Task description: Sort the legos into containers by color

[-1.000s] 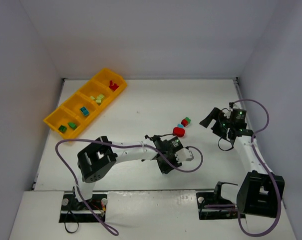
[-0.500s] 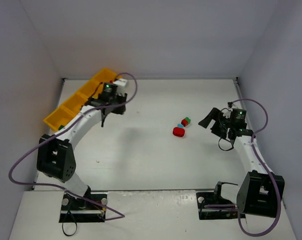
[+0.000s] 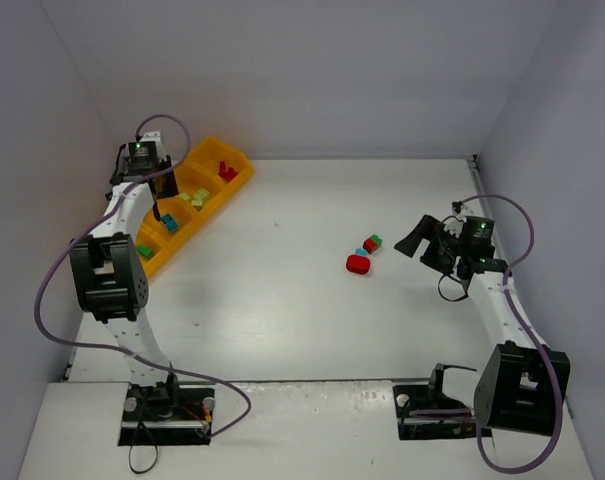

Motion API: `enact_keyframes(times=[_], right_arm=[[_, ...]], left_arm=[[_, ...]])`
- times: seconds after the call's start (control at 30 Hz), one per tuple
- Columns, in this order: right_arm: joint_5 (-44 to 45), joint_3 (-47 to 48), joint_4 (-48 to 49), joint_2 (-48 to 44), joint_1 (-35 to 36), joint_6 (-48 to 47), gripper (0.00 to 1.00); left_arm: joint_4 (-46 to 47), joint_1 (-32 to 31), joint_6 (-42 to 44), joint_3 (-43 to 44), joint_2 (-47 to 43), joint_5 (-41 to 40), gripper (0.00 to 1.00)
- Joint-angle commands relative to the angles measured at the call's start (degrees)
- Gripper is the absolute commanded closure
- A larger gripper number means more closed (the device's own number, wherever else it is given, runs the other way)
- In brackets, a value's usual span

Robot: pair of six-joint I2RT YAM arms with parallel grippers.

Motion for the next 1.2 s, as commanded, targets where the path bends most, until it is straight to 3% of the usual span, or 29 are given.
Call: enact_keyframes(times=[0.0, 0.13, 0.23, 0.27, 0.4, 0.57, 0.73, 0.83, 0.93, 1.17], right_arm=[[-1.50, 2.16, 2.79, -0.25, -0.19, -1.65, 0.14], [-1.76, 2.07, 2.79, 0.10, -0.19, -2.09, 0.14], [-2.46, 2.33, 3.14, 0.89, -0.19, -2.53, 0.14], [-2.98, 2.51, 3.23, 1.33, -0.28, -2.53, 0.14], [-3.25, 2.60, 3.94, 1.77, -0.19, -2.62, 0.14], [-3.08, 2.68, 4.55, 2.04, -0.19, -2.01, 0.15], [-2.03, 2.86, 4.64, 2.48, -0.10, -1.57, 0.19], [-0.97, 3.03, 4.64, 2.57, 0.34, -1.39, 0.23], [0.26, 3.30, 4.64, 2.74, 1.30, -1.39, 0.27], [3.07, 4.18, 4.55, 3.62, 4.29, -1.39, 0.28]], left_arm=[[2.01, 1.04, -0.66, 3.98, -0.74, -1.84, 1.00], [1.92, 2.53, -1.09, 3.63, 0.14, -4.48, 1.00], [2.18, 3.50, -1.36, 3.54, 0.06, -3.77, 0.81], [2.27, 3.50, -1.28, 3.54, -0.12, -3.69, 0.70], [2.62, 3.50, -1.63, 3.11, -1.00, -2.98, 0.53], [2.36, 3.42, -1.72, 2.14, -2.14, -2.98, 0.44], [1.04, 1.14, -3.29, 2.31, -5.12, 1.75, 0.43], [-0.37, -3.43, -4.61, 2.75, -5.75, 4.73, 0.43], [-1.07, -11.86, -5.58, 2.93, -5.14, 7.98, 0.43], [-1.60, -28.91, -10.06, 7.31, 1.01, 15.72, 0.42]])
